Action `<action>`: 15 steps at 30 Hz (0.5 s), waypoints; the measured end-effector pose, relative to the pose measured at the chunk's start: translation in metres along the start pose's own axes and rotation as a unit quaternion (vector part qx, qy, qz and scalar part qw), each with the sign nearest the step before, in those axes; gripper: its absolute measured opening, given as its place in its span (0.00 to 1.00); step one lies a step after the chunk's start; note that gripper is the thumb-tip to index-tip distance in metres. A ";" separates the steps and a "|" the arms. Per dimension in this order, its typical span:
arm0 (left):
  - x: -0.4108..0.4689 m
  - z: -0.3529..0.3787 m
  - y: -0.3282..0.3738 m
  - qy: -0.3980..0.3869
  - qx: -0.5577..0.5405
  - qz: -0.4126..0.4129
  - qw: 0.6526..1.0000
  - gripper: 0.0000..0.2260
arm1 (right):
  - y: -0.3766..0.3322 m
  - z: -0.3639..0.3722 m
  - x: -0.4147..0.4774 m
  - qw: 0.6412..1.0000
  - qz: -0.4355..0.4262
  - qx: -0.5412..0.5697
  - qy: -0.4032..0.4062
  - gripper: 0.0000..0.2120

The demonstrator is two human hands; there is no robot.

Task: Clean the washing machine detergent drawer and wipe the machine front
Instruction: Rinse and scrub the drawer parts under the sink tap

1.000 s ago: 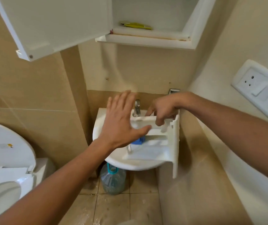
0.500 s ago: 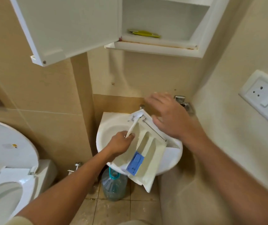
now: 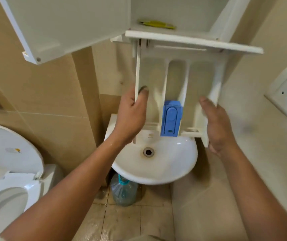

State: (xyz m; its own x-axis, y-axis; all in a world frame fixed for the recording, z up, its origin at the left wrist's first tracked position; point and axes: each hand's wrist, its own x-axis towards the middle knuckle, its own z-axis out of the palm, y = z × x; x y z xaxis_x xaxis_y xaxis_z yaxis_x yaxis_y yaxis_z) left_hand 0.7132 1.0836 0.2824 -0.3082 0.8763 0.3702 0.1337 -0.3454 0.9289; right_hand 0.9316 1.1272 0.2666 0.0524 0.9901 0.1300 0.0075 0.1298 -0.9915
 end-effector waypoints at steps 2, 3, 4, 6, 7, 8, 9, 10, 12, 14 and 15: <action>-0.009 0.003 -0.013 0.010 0.030 0.060 0.998 0.15 | 0.017 0.011 -0.018 0.991 -0.068 -0.061 0.098 0.24; -0.018 0.003 -0.036 0.009 0.057 0.039 0.998 0.13 | 0.039 0.016 -0.026 0.989 -0.034 -0.089 0.118 0.24; -0.030 0.002 -0.063 -0.001 0.093 -0.017 0.996 0.12 | 0.065 0.019 -0.035 0.987 0.045 -0.108 0.109 0.22; -0.056 0.000 -0.107 -0.054 0.123 -0.302 0.944 0.10 | 0.109 0.025 -0.054 0.942 0.321 -0.096 0.004 0.16; -0.067 -0.003 -0.125 -0.075 0.126 -0.442 0.885 0.13 | 0.126 0.025 -0.063 0.899 0.422 -0.109 -0.052 0.16; -0.075 -0.004 -0.136 -0.106 0.142 -0.517 0.838 0.15 | 0.138 0.023 -0.070 0.871 0.469 -0.119 -0.088 0.16; -0.078 -0.006 -0.141 -0.128 0.163 -0.532 0.821 0.16 | 0.144 0.020 -0.072 0.864 0.479 -0.119 -0.100 0.15; -0.073 -0.006 -0.141 -0.125 0.178 -0.525 0.822 0.16 | 0.144 0.017 -0.068 0.867 0.472 -0.126 -0.099 0.14; -0.058 -0.002 -0.124 -0.096 0.176 -0.482 0.853 0.14 | 0.125 0.017 -0.053 0.889 0.439 -0.104 -0.082 0.12; -0.038 0.004 -0.093 -0.069 0.128 -0.411 0.900 0.14 | 0.090 0.013 -0.028 0.929 0.357 -0.077 -0.064 0.11; -0.027 0.008 -0.074 -0.056 0.098 -0.352 0.929 0.13 | 0.067 0.008 -0.013 0.954 0.284 -0.074 -0.056 0.11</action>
State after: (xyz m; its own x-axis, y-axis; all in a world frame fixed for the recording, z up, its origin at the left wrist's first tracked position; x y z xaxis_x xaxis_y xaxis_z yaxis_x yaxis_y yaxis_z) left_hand 0.7194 1.0886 0.2036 -0.2855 0.8953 -0.3419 0.1083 0.3846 0.9167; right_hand 0.9233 1.1232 0.1981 -0.0167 0.8990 -0.4377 0.1507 -0.4305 -0.8899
